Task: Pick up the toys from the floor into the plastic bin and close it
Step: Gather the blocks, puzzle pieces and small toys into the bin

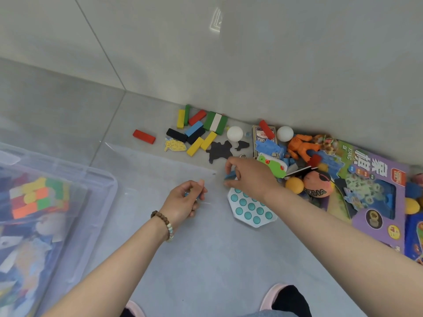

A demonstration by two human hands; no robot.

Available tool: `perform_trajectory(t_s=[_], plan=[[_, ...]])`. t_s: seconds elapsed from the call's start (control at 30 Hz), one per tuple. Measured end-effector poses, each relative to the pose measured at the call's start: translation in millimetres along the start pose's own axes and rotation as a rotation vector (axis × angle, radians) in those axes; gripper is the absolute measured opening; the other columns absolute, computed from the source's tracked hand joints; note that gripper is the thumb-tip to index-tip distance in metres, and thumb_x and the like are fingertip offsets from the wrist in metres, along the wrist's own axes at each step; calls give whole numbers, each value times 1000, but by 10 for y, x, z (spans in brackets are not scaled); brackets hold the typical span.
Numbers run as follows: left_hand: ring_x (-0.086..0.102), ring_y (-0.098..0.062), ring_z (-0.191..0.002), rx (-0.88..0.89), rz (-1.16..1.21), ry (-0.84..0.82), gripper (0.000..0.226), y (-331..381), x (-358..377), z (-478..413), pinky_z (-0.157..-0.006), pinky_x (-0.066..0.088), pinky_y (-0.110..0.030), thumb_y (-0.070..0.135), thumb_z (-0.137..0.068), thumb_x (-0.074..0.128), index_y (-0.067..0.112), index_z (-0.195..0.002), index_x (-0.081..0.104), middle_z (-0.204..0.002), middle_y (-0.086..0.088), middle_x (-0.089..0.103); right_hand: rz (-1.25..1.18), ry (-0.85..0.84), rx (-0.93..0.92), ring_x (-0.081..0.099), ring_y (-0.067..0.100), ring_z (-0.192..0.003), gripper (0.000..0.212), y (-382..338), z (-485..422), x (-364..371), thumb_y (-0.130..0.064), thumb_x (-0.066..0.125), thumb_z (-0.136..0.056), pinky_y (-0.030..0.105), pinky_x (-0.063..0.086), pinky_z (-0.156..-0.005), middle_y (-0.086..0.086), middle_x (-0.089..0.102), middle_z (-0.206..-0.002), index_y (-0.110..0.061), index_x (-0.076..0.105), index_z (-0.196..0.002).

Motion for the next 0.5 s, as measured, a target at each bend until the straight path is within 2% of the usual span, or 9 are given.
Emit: perform_trajectory(t_s=[0.17, 0.33, 0.5], plan=[[32, -6, -41, -8, 24, 17, 28, 3, 11, -49, -38, 29, -15, 32, -94, 49, 13, -76, 57, -68, 2, 48, -32, 15, 11, 43, 14, -70, 19, 31, -56, 22, -33, 64, -85, 24, 24, -49, -11, 38, -65, -23, 51, -95], [33, -5, -41, -10, 32, 7, 28, -3, 70, -85, -38, 30, -14, 34, -94, 49, 13, -77, 57, -68, 2, 48, -66, 39, 30, 45, 15, -64, 37, 80, -73, 28, -35, 67, -83, 26, 27, -49, -7, 42, -65, -23, 44, -110], [32, -5, -40, -17, 69, 21, 28, -22, 21, -110, -38, 29, -15, 33, -94, 50, 13, -75, 56, -69, 1, 47, -108, 68, 37, 38, 9, -58, 37, 101, -121, 11, -32, 68, -82, 25, 24, -49, -9, 39, -61, -22, 45, -109]])
Point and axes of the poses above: each hand's wrist, its own z-axis away from the middle knuckle, its own x-axis out of the palm, y = z × x, the point moved 8 cm from there along -z, towards the middle knuckle
